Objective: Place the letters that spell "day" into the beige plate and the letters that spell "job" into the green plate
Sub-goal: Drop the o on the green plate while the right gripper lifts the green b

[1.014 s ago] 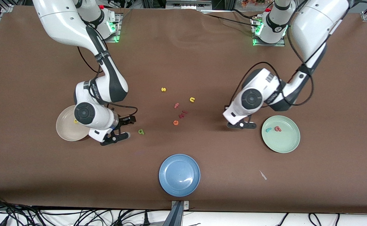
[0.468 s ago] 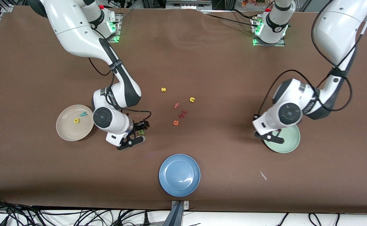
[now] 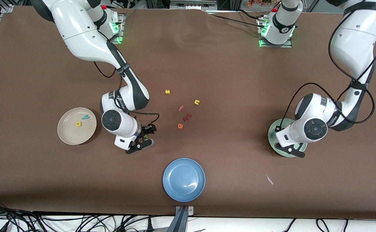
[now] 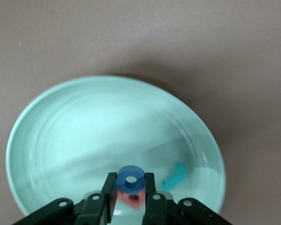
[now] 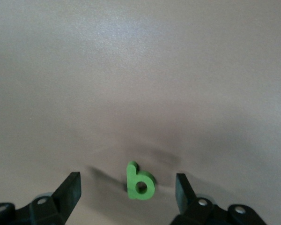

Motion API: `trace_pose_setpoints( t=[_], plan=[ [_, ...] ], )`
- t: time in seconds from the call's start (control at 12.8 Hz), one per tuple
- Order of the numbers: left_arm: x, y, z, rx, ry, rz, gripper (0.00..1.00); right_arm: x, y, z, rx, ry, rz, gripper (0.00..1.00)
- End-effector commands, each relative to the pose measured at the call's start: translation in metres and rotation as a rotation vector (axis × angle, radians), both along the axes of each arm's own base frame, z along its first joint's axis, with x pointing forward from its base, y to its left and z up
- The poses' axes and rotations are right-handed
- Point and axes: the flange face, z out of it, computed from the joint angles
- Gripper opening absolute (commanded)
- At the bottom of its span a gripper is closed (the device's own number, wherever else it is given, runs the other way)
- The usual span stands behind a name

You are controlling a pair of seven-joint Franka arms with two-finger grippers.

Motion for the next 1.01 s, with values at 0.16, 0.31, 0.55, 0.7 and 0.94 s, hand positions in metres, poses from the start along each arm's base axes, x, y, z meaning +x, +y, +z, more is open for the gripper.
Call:
trace_pose_setpoints(
  t=[0.16,0.31,0.55,0.7,0.94],
  plan=[
    [0.013,0.006,-0.004,0.015,-0.033,-0.035,1.00,0.005,0.005,-0.005,-0.025,-0.033,0.093,0.70],
    [0.013,0.003,0.003,0.013,-0.035,-0.029,1.00,0.004,0.005,-0.006,-0.033,-0.033,0.099,0.61],
    [0.013,-0.007,0.053,0.004,-0.048,-0.015,1.00,0.000,0.008,-0.009,-0.068,-0.038,0.133,0.48],
    [0.009,-0.008,0.120,-0.022,-0.049,0.052,1.00,-0.004,0.013,-0.011,-0.073,-0.037,0.145,0.41],
    [0.005,-0.009,0.223,-0.054,-0.092,0.124,1.00,-0.008,0.015,-0.015,-0.086,-0.034,0.150,0.21]
  ],
)
